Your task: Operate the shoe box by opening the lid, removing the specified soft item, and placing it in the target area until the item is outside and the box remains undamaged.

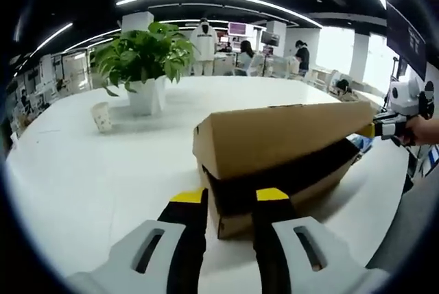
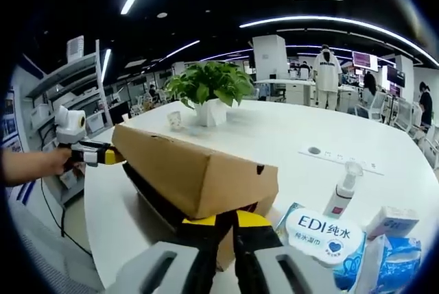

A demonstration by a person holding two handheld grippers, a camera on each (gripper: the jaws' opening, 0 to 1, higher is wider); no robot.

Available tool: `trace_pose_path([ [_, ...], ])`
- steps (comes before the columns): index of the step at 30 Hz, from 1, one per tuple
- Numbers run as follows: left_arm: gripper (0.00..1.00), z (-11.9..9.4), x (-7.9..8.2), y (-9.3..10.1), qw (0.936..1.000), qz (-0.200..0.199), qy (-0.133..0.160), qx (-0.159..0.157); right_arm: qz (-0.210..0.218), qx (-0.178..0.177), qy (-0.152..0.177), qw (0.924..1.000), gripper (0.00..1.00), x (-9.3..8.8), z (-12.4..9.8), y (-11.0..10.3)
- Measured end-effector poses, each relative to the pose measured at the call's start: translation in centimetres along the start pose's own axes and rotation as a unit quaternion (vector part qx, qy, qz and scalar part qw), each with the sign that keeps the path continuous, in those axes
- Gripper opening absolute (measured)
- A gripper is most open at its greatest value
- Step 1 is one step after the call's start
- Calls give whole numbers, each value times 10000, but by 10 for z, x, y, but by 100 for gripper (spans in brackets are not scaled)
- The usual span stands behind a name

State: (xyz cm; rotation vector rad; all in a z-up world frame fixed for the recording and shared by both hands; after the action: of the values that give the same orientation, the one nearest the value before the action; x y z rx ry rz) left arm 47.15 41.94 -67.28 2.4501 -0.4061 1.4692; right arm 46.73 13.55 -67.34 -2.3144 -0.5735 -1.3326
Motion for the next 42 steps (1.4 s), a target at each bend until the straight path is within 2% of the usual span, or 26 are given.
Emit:
trace_pose_path([
  [4,28,-1,1,4,9999,72,28,-138,-219,26,-20,9998,6,-3,-1,-3],
  [8,30,-1,2,7,9996,187,6,-191,-331,66,-20,9994,14,-3,-2,-5],
  [22,34,-1,-4,12,9984,415,-120,-357,-530,208,-67,9984,20,-16,-9,-14],
  [34,37,-5,-21,15,9947,737,-456,-556,-718,295,-160,9969,25,-28,-10,-21],
  [42,36,3,-33,14,9915,902,-727,-597,-729,258,-214,9968,26,-35,-5,-20],
])
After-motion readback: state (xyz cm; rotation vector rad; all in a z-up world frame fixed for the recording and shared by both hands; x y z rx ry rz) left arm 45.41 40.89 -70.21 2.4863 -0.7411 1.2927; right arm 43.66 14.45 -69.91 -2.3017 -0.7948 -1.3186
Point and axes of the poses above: the point that each gripper's makers call its tool centre point, and the gripper's own axes: z roughly forward along the fingers, y roughly to its right, x roughly out of its top, the point moved 1 cm from there along -z, roughly backward along the fingers
